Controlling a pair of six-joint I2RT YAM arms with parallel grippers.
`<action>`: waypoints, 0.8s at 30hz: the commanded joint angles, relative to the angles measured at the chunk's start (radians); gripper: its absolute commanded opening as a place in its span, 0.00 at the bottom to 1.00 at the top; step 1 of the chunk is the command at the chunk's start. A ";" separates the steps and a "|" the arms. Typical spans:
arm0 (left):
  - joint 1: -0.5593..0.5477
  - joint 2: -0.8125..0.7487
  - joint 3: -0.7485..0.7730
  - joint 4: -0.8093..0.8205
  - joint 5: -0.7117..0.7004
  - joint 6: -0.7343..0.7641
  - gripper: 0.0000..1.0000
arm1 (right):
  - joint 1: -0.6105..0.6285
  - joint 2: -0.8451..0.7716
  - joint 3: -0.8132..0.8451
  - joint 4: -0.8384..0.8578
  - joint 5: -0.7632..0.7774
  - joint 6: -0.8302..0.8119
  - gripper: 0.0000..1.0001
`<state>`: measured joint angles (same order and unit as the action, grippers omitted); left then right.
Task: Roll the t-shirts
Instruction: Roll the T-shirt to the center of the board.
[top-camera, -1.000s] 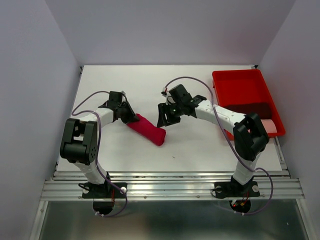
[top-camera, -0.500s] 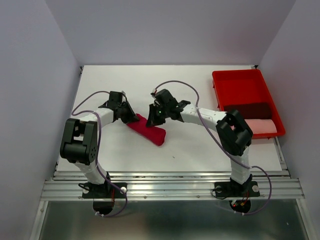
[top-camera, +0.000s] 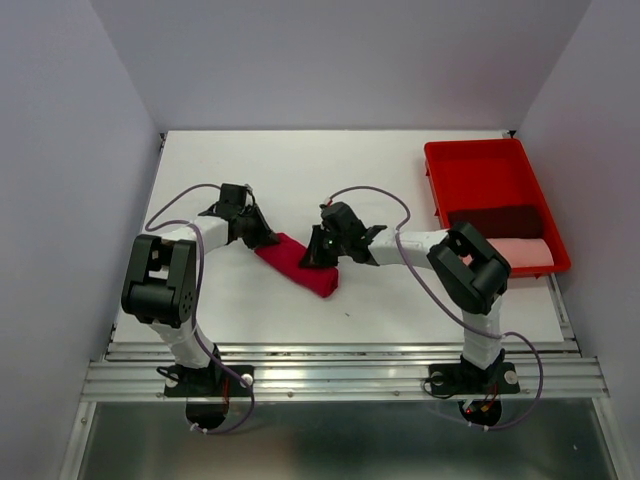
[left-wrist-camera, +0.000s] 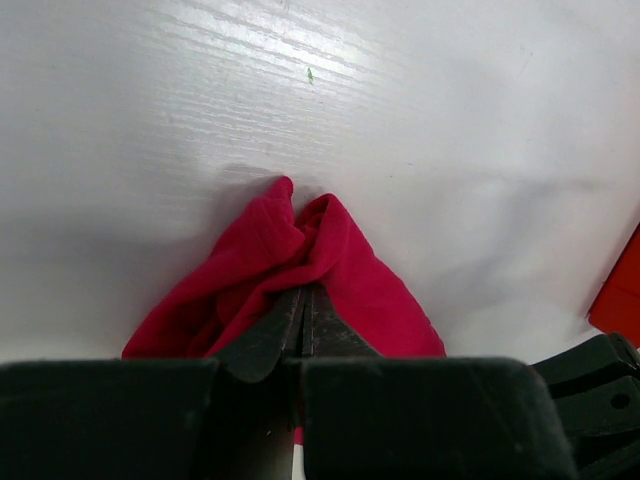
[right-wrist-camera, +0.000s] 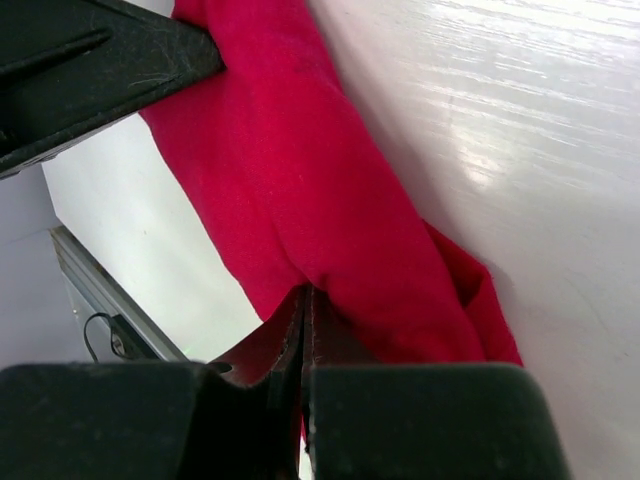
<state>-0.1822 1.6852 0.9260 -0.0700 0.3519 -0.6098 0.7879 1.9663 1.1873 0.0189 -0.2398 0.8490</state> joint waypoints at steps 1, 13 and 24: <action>0.001 0.013 -0.013 0.010 -0.019 0.018 0.04 | 0.010 -0.044 -0.042 -0.096 0.091 -0.037 0.01; 0.001 0.008 -0.027 0.018 -0.016 0.018 0.03 | 0.019 -0.247 -0.041 -0.158 0.157 -0.038 0.03; 0.000 -0.002 -0.044 0.019 -0.019 0.018 0.03 | 0.019 -0.225 -0.239 -0.085 0.143 0.019 0.02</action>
<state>-0.1837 1.6894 0.9092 -0.0391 0.3672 -0.6106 0.8001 1.7302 0.9718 -0.0788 -0.1123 0.8669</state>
